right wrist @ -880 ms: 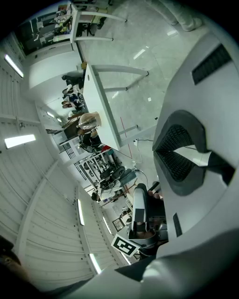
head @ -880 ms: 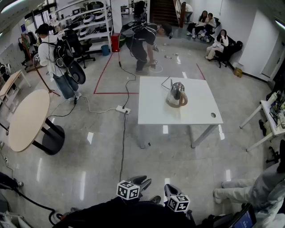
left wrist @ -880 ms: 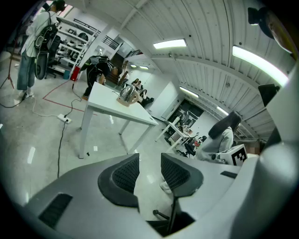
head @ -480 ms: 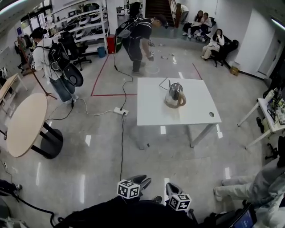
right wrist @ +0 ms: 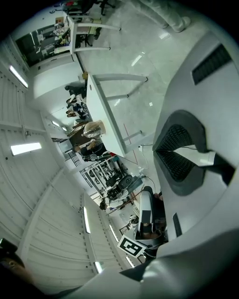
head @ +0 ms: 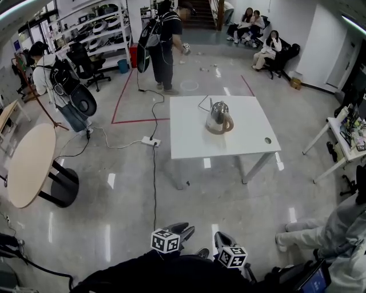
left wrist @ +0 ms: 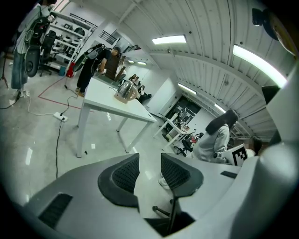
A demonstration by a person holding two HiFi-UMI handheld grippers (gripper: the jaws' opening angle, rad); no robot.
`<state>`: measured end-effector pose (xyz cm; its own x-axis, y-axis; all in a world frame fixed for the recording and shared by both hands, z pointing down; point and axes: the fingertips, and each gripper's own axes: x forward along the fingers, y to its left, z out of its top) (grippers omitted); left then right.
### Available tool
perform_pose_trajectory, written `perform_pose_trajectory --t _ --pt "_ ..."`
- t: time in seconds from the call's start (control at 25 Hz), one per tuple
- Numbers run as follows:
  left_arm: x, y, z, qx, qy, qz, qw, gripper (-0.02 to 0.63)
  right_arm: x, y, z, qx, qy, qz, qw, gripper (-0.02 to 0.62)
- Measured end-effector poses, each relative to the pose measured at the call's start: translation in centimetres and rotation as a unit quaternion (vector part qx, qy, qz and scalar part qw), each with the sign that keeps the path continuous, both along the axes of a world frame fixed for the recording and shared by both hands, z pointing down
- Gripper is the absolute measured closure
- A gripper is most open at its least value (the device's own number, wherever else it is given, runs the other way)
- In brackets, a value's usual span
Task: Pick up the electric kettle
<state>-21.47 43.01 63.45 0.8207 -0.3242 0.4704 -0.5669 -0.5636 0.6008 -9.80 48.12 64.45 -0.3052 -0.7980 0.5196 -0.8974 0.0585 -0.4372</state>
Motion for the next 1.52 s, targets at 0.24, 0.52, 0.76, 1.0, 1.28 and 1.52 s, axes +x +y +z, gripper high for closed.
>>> perform_pose_trajectory --t 0.24,0.52,0.76,1.0,1.28,1.52 --pt "1.1 -0.2 -0.3 0.001 -0.003 -0.004 1.0 0.448 1.6 -0.3 -0.6 0.008 -0.004 0.012 1.0 0.583" --pt "3.6 0.7 -0.8 0.003 -0.013 -0.002 0.9999 0.448 4.7 0.5 -1.2 0.018 -0.011 0.025 0.999 0.583" --pt "6.4 2.4 -0.4 0.003 -0.028 0.006 0.9996 0.448 7.1 1.4 -0.6 0.017 -0.028 0.03 0.999 0.583" --pt "5.9 1.7 0.9 -0.01 -0.039 -0.024 0.9989 0.448 7.2 0.6 1.3 0.003 -0.042 0.012 0.999 0.583" --pt "5.8 -3.2 1.8 -0.015 -0.038 -0.036 0.9985 0.448 6.9 -4.5 1.9 -0.001 -0.042 -0.004 0.999 0.583" --pt "6.4 -11.4 1.3 -0.012 -0.014 -0.015 0.9997 0.448 7.5 -11.7 1.3 0.001 -0.022 0.023 0.999 0.583"
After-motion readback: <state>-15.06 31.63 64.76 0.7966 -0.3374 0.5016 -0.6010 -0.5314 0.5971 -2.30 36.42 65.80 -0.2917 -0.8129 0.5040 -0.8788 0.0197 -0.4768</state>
